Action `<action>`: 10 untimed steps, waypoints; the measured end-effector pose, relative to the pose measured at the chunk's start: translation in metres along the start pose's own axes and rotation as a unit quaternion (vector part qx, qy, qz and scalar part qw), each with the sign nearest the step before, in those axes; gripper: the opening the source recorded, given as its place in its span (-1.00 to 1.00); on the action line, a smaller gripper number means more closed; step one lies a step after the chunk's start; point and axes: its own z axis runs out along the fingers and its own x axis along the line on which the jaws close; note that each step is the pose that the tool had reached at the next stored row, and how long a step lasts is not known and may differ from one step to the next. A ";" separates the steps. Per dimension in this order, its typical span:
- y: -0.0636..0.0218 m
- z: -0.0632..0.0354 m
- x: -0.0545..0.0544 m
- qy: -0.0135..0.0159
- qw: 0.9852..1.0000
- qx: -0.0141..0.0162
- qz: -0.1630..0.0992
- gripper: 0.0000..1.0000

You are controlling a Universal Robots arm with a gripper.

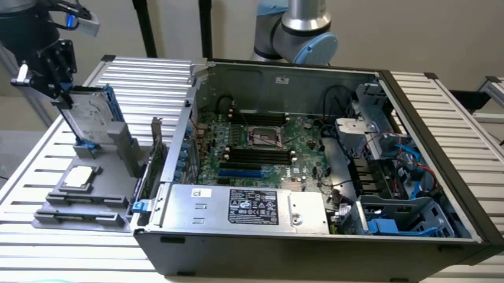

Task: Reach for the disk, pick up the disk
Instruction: 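Pick up the disk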

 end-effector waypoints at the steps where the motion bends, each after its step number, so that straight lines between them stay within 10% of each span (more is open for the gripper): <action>1: -0.0006 -0.0037 0.000 -0.001 1.000 0.000 0.000 -0.35; 10: -0.0140 -0.0431 0.000 -0.005 1.000 0.000 -0.001 -0.35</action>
